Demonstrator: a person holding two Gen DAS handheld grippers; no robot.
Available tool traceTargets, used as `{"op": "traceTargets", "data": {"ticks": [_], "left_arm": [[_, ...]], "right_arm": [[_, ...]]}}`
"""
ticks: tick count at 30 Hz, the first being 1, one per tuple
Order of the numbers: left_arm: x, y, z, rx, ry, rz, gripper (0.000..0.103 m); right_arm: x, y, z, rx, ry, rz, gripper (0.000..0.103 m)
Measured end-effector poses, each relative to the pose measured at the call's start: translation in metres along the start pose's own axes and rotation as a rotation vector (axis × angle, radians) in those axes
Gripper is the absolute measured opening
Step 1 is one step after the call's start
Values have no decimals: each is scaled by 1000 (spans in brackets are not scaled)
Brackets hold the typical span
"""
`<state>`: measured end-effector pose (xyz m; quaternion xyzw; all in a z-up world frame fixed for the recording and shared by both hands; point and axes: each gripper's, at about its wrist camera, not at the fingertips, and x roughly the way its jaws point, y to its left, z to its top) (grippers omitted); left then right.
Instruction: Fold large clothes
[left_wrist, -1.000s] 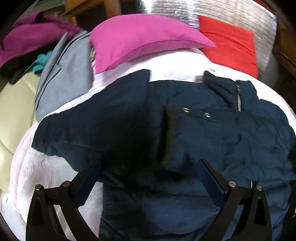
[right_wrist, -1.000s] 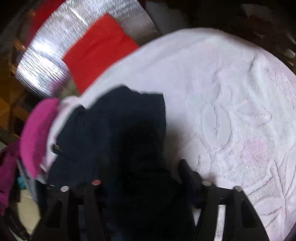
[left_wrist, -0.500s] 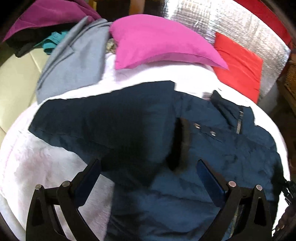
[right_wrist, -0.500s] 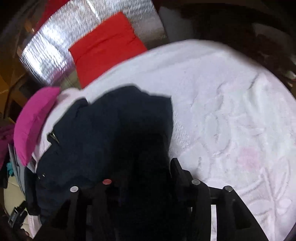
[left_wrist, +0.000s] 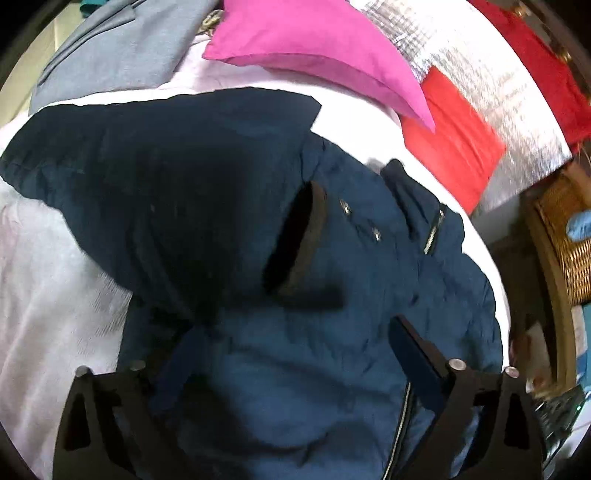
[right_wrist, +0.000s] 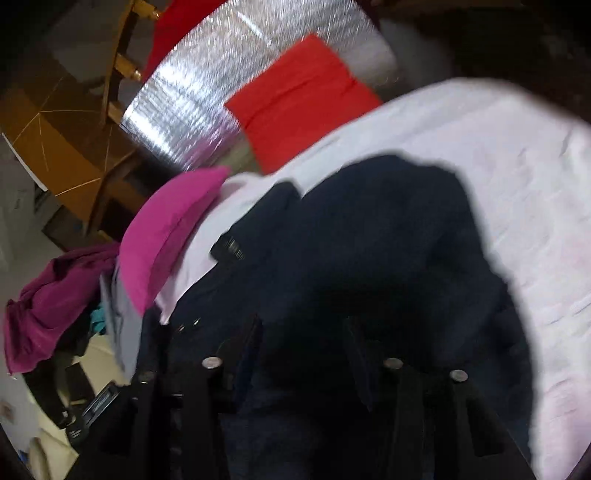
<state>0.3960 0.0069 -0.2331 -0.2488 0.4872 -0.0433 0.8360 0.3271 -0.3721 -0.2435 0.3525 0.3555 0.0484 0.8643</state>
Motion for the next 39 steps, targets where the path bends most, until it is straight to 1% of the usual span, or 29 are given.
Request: {"op": "traceTargets", "data": {"ticks": [1,2,3,4,5,7,8,9,10,12,17,20,23,26,29,31,33,34,36,37,38,39], "left_arm": [[3,2,2,-10,-3,2,90],[8,4,3,-27,-5,-1,83],[15,6,6,-44,-2,-3,71],[19,8,7,-58,0,-5,65],[22,11,8,-69,-3,-1,56],[25,13,9,-84,-23,3,52],[25,12,9,-87,-26,8,50],[26,10,8,-85,-27,14,47],[26,9,7,-76,-27,27,46],[29,6,6,-58,-31,49,37],[26,14,6,-66,-27,40,28],[25,13,1,-53,-22,53,23],[22,10,-2,-26,-7,48,15],[21,10,-4,-11,10,36,15],[21,15,-1,-25,36,3,16],[19,19,1,-53,77,-22,17],[12,23,1,-65,116,-42,21],[7,26,1,-63,123,-51,22],[-4,30,4,-60,110,-69,35],[-13,34,8,-66,88,-82,40],[-21,39,13,-73,63,-92,50],[-30,49,17,-89,35,-96,63]], "right_arm": [[7,3,-1,-14,5,-14,34],[15,5,-2,-19,10,-28,34],[28,8,0,-16,26,-38,34],[37,6,0,-4,46,-40,34],[44,2,0,15,63,-43,34],[56,-10,-3,53,107,-51,32],[58,-16,-5,56,112,-57,29],[59,-16,-5,55,110,-54,24],[58,-19,-6,61,112,-38,24],[58,-25,-8,69,120,-14,24],[59,-26,-10,18,113,38,24],[58,-23,-14,-17,94,36,24],[56,-21,-15,-46,80,15,24],[59,-16,-16,-79,65,-7,24],[59,-14,-17,-93,53,-14,24],[60,-14,-17,-92,50,-11,24],[60,-14,-17,-98,44,-12,24],[59,-13,-18,-100,39,-13,24],[59,-13,-19,-103,33,-13,24],[59,-13,-19,-102,30,-11,24],[58,-14,-19,-101,27,-7,24],[58,-14,-19,-98,25,-3,24]]}}
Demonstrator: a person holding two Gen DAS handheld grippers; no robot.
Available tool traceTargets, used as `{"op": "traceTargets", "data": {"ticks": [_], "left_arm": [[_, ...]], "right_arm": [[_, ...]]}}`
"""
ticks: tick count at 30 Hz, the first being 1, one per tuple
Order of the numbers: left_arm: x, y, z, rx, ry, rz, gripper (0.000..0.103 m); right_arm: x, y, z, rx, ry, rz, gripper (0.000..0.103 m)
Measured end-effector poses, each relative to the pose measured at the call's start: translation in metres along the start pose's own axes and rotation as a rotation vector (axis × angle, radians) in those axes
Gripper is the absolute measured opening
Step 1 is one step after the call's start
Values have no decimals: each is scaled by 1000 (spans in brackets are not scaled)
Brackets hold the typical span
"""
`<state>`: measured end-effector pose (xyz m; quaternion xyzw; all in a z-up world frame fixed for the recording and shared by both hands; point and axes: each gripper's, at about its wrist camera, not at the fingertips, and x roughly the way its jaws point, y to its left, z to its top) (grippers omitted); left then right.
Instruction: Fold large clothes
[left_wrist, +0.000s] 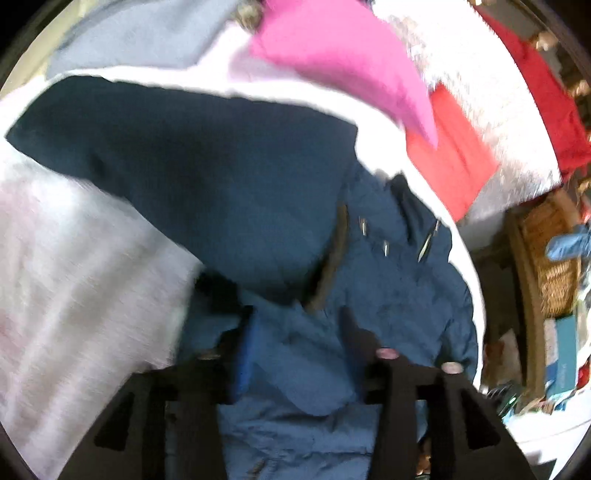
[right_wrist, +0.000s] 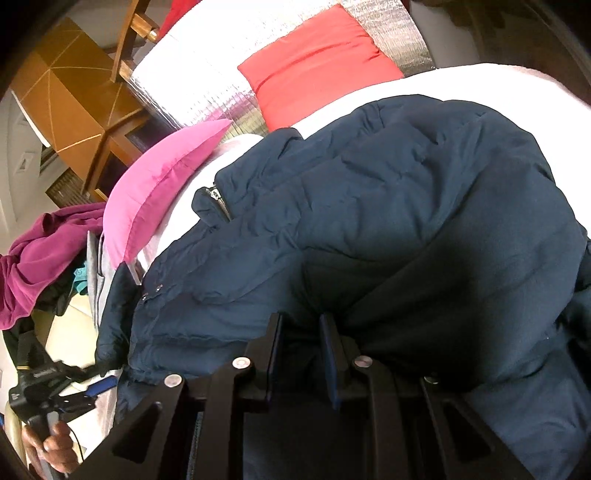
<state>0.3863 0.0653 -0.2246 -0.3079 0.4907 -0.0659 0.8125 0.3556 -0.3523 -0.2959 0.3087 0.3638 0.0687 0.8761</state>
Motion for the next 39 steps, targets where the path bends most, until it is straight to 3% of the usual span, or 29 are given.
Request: {"op": "traceTargets", "data": {"ticks": [2,3,7,12,20,23,27,29,33,36,39], "left_arm": [[-17,22,16,-67,-67,5,77],[-24,35,20,-104,-89,12,78],[-18,78,38,-264,-77,21,79],[2,117,55,-427,-37,-91,79],[1,145,71,-518,-163,-141,75],[3,147,76,-500,-174,-91,50],[11,135,81,-456,-200,-47,29],[5,121,84,-379,-231,-17,21],[-15,76,82,-205,-301,-13,17],[-27,15,71,9,-361,-6,17],[-24,-38,50,191,-366,-68,16]], "right_arm": [[0,0,0,2,-4,6,24],[0,0,-1,2,-6,7,25],[-1,4,-2,-17,-8,14,33],[-2,15,-4,-76,-8,16,51],[-4,11,-4,-58,-14,44,52],[-4,10,-4,-53,-16,53,52],[-5,9,-4,-44,-21,65,52],[-6,9,-4,-41,-22,68,52],[-6,8,-5,-35,-25,76,52],[-7,7,-5,-31,-27,82,52],[-8,5,-5,-26,-30,88,52]]}}
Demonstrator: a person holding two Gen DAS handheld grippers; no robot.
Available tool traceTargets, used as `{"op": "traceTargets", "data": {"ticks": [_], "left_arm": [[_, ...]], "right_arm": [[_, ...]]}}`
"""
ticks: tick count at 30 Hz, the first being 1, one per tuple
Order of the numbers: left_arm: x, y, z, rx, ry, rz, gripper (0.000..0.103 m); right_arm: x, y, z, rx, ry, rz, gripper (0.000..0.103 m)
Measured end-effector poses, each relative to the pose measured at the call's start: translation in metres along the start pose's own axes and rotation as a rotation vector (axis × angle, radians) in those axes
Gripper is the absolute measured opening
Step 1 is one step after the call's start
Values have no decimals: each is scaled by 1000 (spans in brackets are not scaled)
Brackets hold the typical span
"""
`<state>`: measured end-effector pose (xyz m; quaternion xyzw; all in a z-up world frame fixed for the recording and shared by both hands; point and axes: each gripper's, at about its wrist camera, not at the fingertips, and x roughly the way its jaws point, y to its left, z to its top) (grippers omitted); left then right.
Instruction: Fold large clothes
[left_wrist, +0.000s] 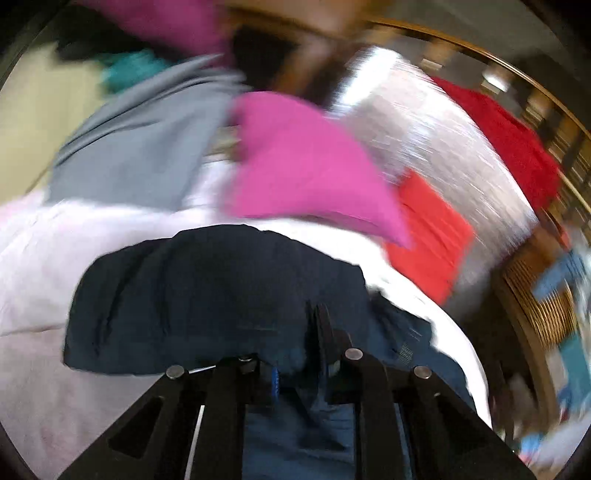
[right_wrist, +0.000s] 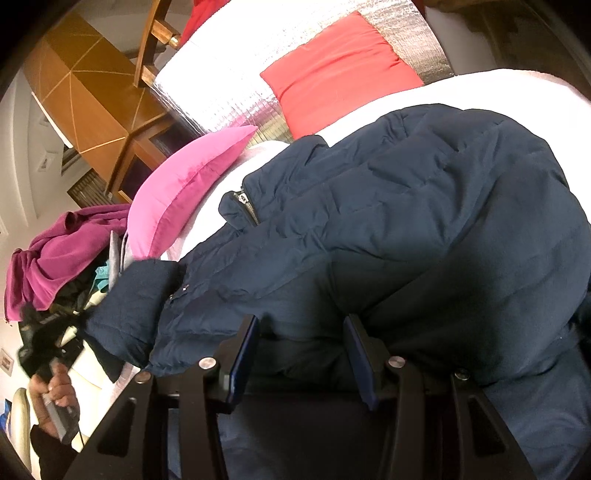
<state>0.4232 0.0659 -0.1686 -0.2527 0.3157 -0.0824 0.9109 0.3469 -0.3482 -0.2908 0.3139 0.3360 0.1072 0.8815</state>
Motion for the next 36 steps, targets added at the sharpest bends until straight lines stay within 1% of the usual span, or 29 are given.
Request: {"op": "traceTargets", "data": {"ticks": [2,3,5,6,7,8,9,10,11,12,13,14,15,16,17,18,19,21,22,23,24,26,27,28,29,30,32,34,36], "left_arm": [[9,-31,-13,77,39,-65,15],[17,-48,-27,119,80,-92,15],[34,-67,-48,157,150,-111,15],[50,-76,-63,176,206,-107,15],[61,-79,-73,182,246,-97,15],[71,-82,-84,182,290,-90,19],[81,-81,-95,166,354,-91,19],[91,-80,-98,137,405,-103,21],[94,-78,-100,117,440,-112,26],[97,-76,-99,91,496,-125,30],[95,-74,-99,82,523,-135,33],[90,-72,-96,75,542,-149,40],[82,-69,-91,68,563,-176,51],[74,-65,-86,67,574,-196,56],[66,-61,-82,72,582,-208,68],[55,-54,-73,86,584,-228,71],[45,-47,-69,97,573,-239,71],[22,-26,-55,97,511,-208,72],[13,-8,-45,76,463,-165,74],[7,9,-38,47,427,-132,79],[3,27,-30,-4,381,-83,79],[3,60,-20,-111,331,4,79],[5,71,-18,-150,324,21,79],[8,85,-16,-205,321,26,79],[12,93,-16,-249,320,17,79],[18,102,-17,-305,320,-11,79],[26,110,-19,-359,323,-55,79],[38,108,-26,-382,338,-95,79],[47,101,-32,-368,338,-107,77]], "right_arm": [[-1,-1,0,3,-2,4,52],[-1,-1,0,4,-2,6,52],[-1,-1,-1,7,-4,9,52],[-1,-2,-1,9,-5,12,52],[-2,-2,-1,10,-6,14,52],[-2,-2,-1,12,-8,18,52],[-3,-3,-1,16,-9,23,52],[-3,-4,-1,18,-10,27,52],[-4,-4,-1,20,-11,30,52],[-4,-4,-1,21,-11,32,52],[-4,-4,-1,22,-12,32,52],[-4,-4,-1,22,-11,32,52],[-4,-4,-1,21,-12,32,52],[-5,-4,-1,22,-12,32,52],[-4,-4,-1,22,-12,33,52],[-5,-4,-2,23,-12,33,52],[-4,-3,-1,23,-12,32,52],[-4,-3,-1,23,-11,30,52],[-4,-2,-1,22,-9,26,52],[-4,-1,-1,19,-6,21,53],[-5,3,0,11,-3,3,55],[-6,15,2,-8,-1,-28,66],[-8,25,3,-27,-7,-45,74],[-12,37,4,-57,-21,-47,73],[-18,52,6,-90,-41,-29,73],[-22,62,7,-108,-54,-19,73],[-31,88,11,-153,-79,8,73],[-37,106,11,-182,-86,30,74],[-43,121,8,-210,-93,35,75]]}}
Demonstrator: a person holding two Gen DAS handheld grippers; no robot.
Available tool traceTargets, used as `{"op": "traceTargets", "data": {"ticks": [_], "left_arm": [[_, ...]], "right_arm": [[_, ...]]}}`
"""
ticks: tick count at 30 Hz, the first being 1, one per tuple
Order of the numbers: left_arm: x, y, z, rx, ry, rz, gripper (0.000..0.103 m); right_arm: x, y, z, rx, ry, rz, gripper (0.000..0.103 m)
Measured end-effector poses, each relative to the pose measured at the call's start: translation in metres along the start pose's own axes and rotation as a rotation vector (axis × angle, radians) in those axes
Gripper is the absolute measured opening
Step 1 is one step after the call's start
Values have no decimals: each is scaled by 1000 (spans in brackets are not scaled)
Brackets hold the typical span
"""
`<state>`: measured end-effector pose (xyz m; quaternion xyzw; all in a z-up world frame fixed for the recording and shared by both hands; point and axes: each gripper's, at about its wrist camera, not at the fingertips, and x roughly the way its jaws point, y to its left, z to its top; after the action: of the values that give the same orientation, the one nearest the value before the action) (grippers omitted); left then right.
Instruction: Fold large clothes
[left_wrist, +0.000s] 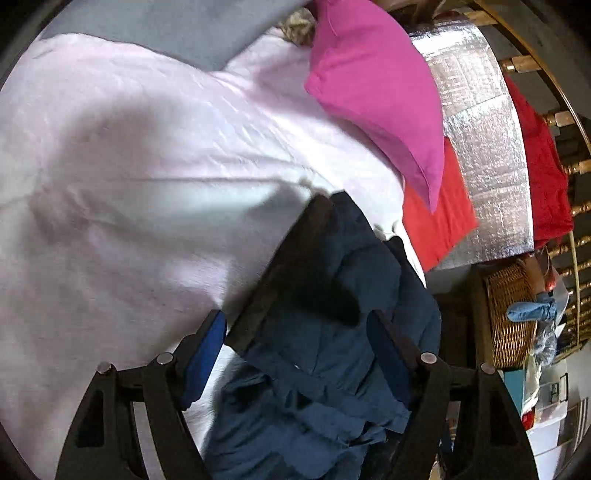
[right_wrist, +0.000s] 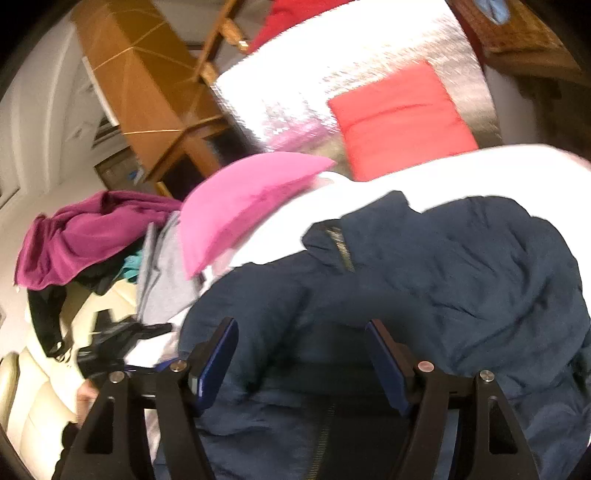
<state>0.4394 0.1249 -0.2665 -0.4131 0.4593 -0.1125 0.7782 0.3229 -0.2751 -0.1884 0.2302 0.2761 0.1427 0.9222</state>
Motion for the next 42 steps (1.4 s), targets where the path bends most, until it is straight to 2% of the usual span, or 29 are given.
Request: {"op": "traceTargets", "data": {"ticks": [1,3,4,6,8,12,17,19,20,21,23,24,27,29,31,34,35,39,41,42], "left_arm": [[2,-5,-4,17,-13,-1,75],[4,-17,-8,65,-36,-15,52],[4,-23,-11,86,-39,-25,48],[1,-40,-17,154,-59,-32,34],[-4,-57,-25,222,-74,-25,24],[-3,-114,-57,380,-49,-118,22],[4,-183,-118,601,0,-187,22],[8,-203,-144,712,35,-220,28],[10,-215,-160,782,58,-219,43],[11,-223,-170,832,77,-209,69],[9,-229,-180,891,85,-205,82],[5,-231,-182,908,64,-216,82],[-8,-225,-166,856,32,-249,85],[-14,-214,-142,766,8,-280,87],[-24,-192,-119,629,-21,-326,87],[-23,-174,-101,517,1,-346,87],[-22,-171,-98,500,4,-330,87],[-27,-161,-87,471,-33,-258,87],[-30,-154,-80,469,-61,-194,87],[-29,-151,-76,470,-76,-138,87]], "right_arm": [[-2,5,-1,-8,1,-1,75],[-3,8,-4,-11,14,-15,75],[-3,7,-5,-10,19,-27,75],[-6,5,-10,-10,19,-52,75],[-10,-2,-15,-9,25,-94,75],[-19,-15,-20,-27,54,-138,75],[-26,-30,-30,-52,142,-153,83],[-30,-37,-35,-30,155,-156,83],[-33,-42,-38,-13,155,-155,83],[-37,-48,-41,10,155,-154,83],[-43,-54,-45,31,154,-154,83],[-45,-57,-47,36,156,-154,83],[-49,-62,-52,53,168,-143,83],[-48,-61,-53,66,169,-123,83],[-43,-53,-54,57,173,-112,84],[-25,-28,-52,-37,201,-112,84],[-19,-20,-51,-72,210,-120,85],[22,14,-50,-267,296,-246,87],[41,19,-47,-332,324,-338,87],[45,19,-42,-348,306,-379,86]]}}
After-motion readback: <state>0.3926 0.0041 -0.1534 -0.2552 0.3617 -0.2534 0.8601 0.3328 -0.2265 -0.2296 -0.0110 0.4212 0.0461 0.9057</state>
